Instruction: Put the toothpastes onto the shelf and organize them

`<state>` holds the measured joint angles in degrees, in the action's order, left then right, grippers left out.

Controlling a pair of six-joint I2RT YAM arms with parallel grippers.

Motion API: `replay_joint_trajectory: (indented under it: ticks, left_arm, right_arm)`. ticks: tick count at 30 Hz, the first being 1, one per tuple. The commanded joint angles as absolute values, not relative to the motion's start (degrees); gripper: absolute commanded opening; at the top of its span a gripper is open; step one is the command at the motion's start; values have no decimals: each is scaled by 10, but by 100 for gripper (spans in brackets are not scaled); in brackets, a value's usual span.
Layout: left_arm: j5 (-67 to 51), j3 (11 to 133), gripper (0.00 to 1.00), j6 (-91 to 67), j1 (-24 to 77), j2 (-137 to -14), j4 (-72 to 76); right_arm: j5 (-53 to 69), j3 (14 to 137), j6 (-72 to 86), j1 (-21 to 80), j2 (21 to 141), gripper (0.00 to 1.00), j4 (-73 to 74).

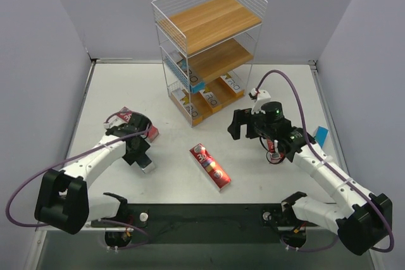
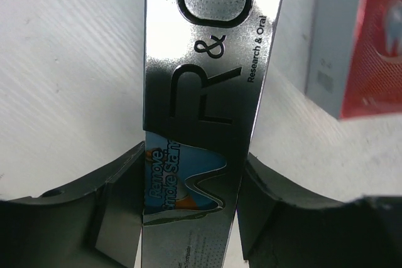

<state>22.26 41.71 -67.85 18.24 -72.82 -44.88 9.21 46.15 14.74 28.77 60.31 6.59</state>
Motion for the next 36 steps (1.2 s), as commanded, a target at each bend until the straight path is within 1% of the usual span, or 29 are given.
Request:
replay_joint_trajectory:
  ticks: [1, 6, 7, 9, 10, 13, 14, 16, 17, 18, 21, 24, 30, 36]
  left_arm:
    - [257, 481, 48, -564, 253, -692, -445]
    - [251, 511, 48, -408, 345, -667, -385]
    - [246, 515, 48, -355, 360, -661, -356]
    - [226, 516, 48, -296, 382, -642, -330]
    - [186, 512, 48, -235, 400, -635, -299]
    - [120, 503, 48, -130, 417, -605, -264]
    - [72, 502, 48, -105, 417, -593, -258]
    - [32, 501, 48, -50, 420, -582, -251]
    - [-22, 501, 48, -33, 421, -573, -250]
    - [-45, 503, 48, -4, 421, -570, -250]
    - [-120, 521, 48, 52, 424, -570, -264]
    - [-163, 554, 48, 96, 432, -584, -294]
    - [-206, 616, 48, 153, 453, -619, -346]
    - [-244, 657, 48, 179, 477, -650, -372]
  right_arm:
    - [134, 474, 158, 283, 605, 96, 42]
    - [193, 482, 142, 284, 594, 96, 49]
    - [212, 489, 137, 286, 596, 96, 55]
    - [235, 496, 116, 293, 595, 96, 72]
    - [253, 499, 107, 297, 593, 96, 75]
    - [285, 508, 80, 313, 585, 97, 85]
    - [292, 512, 72, 316, 581, 98, 88]
    - [296, 516, 49, 327, 567, 98, 88]
    - [302, 519, 40, 330, 564, 98, 88]
    - [308, 521, 29, 332, 561, 99, 90]
    - [336, 522, 4, 336, 545, 100, 86]
    - [365, 525, -46, 337, 530, 100, 86]
    - [404, 533, -135, 352, 519, 100, 97]
    - [449, 585, -201, 368, 543, 100, 150]
